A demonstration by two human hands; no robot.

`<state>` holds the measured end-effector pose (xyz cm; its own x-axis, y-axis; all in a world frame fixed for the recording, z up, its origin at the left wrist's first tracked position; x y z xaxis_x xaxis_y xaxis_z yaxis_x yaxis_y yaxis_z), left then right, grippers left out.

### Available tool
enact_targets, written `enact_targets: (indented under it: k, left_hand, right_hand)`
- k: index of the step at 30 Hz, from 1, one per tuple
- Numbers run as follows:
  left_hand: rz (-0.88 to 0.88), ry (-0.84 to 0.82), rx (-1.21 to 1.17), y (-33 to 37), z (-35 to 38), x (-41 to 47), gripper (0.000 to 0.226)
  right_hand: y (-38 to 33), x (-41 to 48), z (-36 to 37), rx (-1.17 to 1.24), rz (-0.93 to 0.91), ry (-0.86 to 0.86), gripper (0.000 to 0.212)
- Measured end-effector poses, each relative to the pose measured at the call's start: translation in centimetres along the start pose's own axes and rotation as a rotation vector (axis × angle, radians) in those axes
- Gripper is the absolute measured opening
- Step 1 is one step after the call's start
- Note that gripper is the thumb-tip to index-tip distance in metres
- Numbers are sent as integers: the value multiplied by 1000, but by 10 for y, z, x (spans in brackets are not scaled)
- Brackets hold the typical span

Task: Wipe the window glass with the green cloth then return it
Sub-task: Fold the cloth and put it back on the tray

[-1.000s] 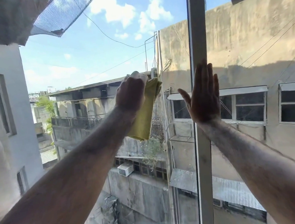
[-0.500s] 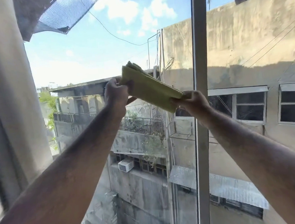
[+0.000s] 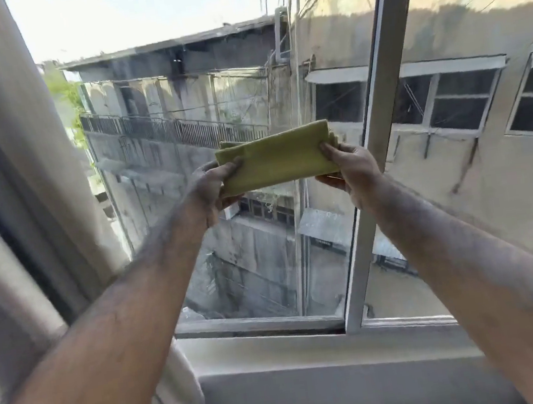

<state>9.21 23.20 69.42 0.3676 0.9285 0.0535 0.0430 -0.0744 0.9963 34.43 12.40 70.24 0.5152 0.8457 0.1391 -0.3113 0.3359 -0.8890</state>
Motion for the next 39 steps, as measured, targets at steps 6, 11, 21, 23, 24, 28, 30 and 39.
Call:
enact_targets:
  k: [6, 11, 21, 23, 24, 28, 30, 39]
  left_hand:
    - [-202, 20, 87, -157, 5, -35, 12]
    - [-385, 23, 123, -310, 6, -71, 6]
    - [-644, -157, 456, -594, 13, -178, 23]
    - [-669, -181, 530, -637, 19, -200, 24]
    - [-682, -188, 567, -655, 21, -210, 24]
    - [-769, -255, 686, -735, 26, -251, 23]
    - [-774, -278, 775, -769, 25, -268, 21]
    - [-684, -343, 1238, -840, 45, -295, 32]
  right_hand:
    - [142, -28, -60, -72, 171, 63, 33]
    - [271, -78, -126, -173, 348, 95, 8]
    - [522, -208, -298, -520, 696, 254, 42]
    - [571, -236, -327, -641, 750, 220, 33]
    - [589, -250, -336, -689, 771, 193, 28]
    - [654, -309, -365, -797, 846, 139, 15]
    - [676, -334, -376, -827, 855, 141, 24]
    - [724, -364, -387, -1153, 812, 71, 19]
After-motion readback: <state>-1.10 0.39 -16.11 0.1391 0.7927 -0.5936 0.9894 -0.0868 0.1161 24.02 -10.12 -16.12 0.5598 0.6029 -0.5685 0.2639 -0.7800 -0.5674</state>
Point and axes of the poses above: each hand's wrist, its own x-axis towards the middle knuckle, its own z-axis out of the palm, y = z × x, the point moved 5 cm from there along x, towards the middle knuckle, and after that the axes turned 15 degrees about x, right-handed, at the moved point
